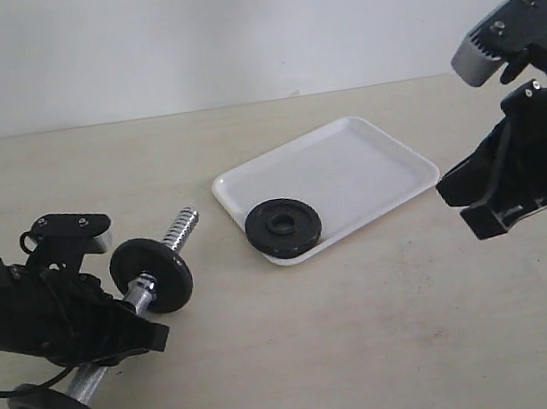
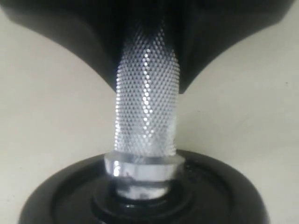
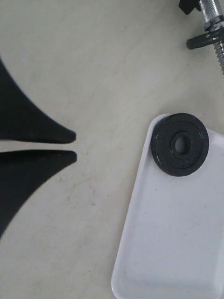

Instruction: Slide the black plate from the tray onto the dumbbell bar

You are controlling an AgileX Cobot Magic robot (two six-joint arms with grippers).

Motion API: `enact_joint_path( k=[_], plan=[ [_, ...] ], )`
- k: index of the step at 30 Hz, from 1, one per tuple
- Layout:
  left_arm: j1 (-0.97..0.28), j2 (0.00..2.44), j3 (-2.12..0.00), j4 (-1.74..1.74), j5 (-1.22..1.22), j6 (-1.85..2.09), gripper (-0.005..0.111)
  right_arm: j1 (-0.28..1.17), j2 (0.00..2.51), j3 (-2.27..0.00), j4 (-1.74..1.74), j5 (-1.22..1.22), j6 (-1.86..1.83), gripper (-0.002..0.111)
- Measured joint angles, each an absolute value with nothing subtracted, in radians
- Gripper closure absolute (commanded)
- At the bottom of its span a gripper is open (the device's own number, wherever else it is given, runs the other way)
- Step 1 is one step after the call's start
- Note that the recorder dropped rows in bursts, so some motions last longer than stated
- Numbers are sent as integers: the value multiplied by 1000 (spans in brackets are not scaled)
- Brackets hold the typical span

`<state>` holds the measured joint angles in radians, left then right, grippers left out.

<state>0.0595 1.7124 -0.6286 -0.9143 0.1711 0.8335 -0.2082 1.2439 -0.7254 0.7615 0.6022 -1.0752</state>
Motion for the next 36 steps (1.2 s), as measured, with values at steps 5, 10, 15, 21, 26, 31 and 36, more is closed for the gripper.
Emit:
enact_joint_path(
  k=[5, 10, 15, 21, 26, 31, 36],
  plan=[
    [59, 1687, -629, -894, 196, 863, 103, -208, 1327, -751, 799, 586, -1121, 109],
    [59, 1660, -632, -890, 199, 886, 103, -208, 1395, -807, 834, 584, -1148, 109],
    [59, 1658, -635, -890, 197, 890, 103, -208, 1459, -860, 888, 594, -1195, 109],
    [59, 1658, -635, -890, 197, 894, 103, -208, 1562, -930, 902, 615, -1206, 109],
    [59, 1658, -635, -890, 197, 899, 103, -203, 1640, -1001, 906, 640, -1208, 109],
    [59, 1658, -635, -890, 197, 901, 103, -141, 1723, -1079, 897, 641, -1208, 109],
    [59, 1656, -635, -890, 197, 901, 103, -90, 1806, -1140, 866, 633, -1191, 109]
  ],
)
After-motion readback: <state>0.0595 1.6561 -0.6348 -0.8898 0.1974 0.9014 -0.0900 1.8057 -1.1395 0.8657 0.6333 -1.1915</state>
